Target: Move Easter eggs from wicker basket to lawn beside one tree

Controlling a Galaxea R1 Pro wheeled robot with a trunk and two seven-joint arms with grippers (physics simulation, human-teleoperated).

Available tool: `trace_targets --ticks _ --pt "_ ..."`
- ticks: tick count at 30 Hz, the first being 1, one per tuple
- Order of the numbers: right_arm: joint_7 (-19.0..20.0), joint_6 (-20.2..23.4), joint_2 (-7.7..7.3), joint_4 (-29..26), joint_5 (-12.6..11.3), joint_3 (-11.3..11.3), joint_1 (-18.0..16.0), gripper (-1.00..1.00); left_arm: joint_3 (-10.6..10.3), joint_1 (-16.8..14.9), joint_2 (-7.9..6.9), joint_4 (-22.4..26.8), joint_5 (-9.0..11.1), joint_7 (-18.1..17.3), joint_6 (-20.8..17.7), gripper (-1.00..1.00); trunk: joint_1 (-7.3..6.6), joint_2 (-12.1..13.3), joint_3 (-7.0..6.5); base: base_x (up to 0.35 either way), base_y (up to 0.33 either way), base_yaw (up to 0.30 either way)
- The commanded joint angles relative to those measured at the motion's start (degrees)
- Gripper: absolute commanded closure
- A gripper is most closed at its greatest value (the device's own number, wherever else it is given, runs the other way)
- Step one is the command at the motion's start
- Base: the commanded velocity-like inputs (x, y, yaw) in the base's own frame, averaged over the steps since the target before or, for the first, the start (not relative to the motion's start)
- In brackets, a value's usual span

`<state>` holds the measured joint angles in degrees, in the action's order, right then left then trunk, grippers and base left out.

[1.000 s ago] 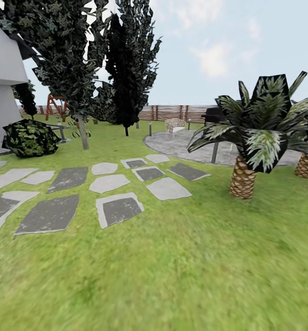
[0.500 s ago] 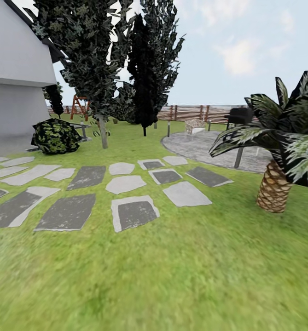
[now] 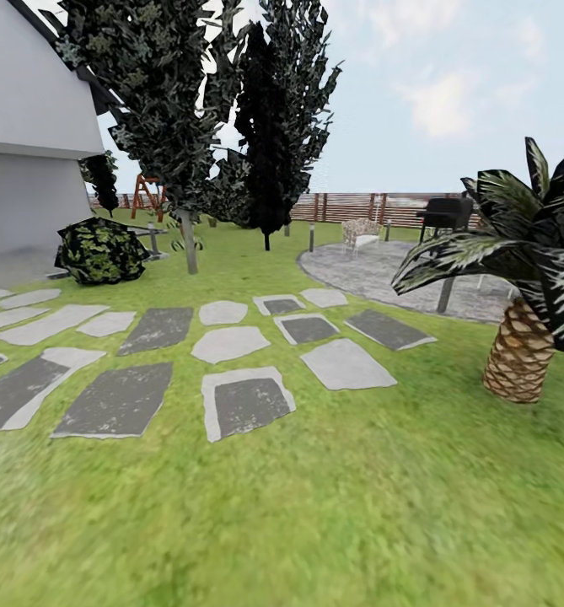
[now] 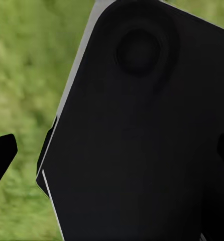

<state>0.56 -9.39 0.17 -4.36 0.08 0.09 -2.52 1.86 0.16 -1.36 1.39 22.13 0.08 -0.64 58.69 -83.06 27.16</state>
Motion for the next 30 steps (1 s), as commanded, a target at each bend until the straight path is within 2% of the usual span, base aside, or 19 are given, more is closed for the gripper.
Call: trace_targets --ticks 1,22,30 --pt "0.1 -0.2 0.00 0.0 0.0 0.0 0.0 -1.00 0.2 0.0 -0.02 0.1 0.2 0.0 -0.1 -1.00 0.03 0.0 0.05 0.333 0.000 0.000" --pt "0.1 -0.2 0.00 -0.1 0.0 -0.1 0.0 -1.00 0.1 0.0 -0.39 0.1 0.1 0.0 -0.1 -1.00 0.03 0.0 0.05 0.333 0.000 0.003" --pt "0.1 -0.2 0.00 0.0 0.0 -0.1 0.0 -1.00 0.1 0.0 -0.48 0.1 0.1 0.0 -0.1 -1.00 0.03 0.0 0.05 0.333 0.000 0.214"
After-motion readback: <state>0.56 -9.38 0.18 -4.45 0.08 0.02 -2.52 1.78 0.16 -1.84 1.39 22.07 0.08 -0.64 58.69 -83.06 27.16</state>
